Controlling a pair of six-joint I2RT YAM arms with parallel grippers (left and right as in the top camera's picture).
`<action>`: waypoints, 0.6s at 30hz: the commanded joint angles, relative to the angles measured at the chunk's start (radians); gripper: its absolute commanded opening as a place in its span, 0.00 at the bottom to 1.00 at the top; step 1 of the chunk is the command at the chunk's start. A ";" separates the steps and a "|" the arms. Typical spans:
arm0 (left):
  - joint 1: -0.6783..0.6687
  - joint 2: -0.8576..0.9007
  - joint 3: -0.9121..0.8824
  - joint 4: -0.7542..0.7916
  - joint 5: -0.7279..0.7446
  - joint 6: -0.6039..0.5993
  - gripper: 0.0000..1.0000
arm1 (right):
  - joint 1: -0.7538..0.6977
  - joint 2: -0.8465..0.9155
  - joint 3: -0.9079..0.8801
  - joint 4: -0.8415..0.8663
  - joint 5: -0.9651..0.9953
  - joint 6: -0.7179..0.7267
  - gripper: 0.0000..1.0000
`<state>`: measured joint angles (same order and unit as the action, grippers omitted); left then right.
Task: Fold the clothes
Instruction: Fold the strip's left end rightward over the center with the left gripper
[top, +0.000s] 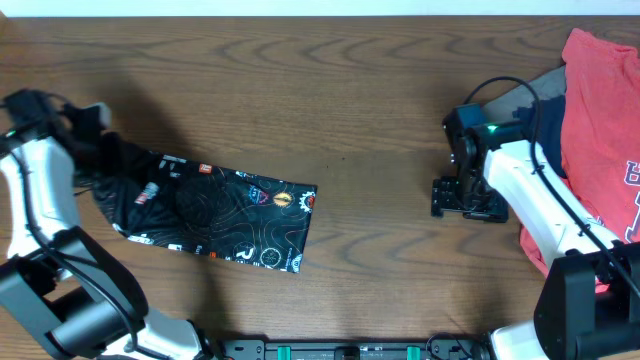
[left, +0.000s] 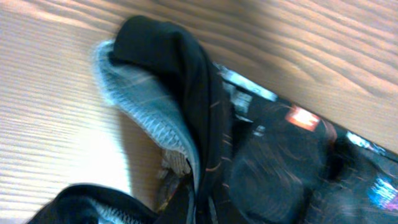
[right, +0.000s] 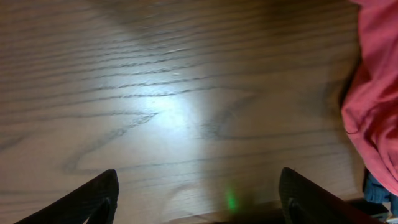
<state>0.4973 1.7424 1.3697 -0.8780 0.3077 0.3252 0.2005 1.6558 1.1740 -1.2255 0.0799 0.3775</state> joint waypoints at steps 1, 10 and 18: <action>-0.084 -0.041 0.013 -0.069 -0.006 -0.086 0.06 | -0.027 -0.001 -0.004 0.003 0.010 -0.017 0.81; -0.340 -0.046 0.011 -0.281 -0.005 -0.235 0.06 | -0.043 -0.001 -0.004 0.003 0.010 -0.020 0.81; -0.539 -0.046 0.010 -0.325 -0.003 -0.348 0.06 | -0.043 -0.001 -0.004 0.005 0.010 -0.028 0.82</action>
<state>0.0071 1.7130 1.3697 -1.1980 0.3073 0.0483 0.1661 1.6558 1.1740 -1.2221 0.0799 0.3691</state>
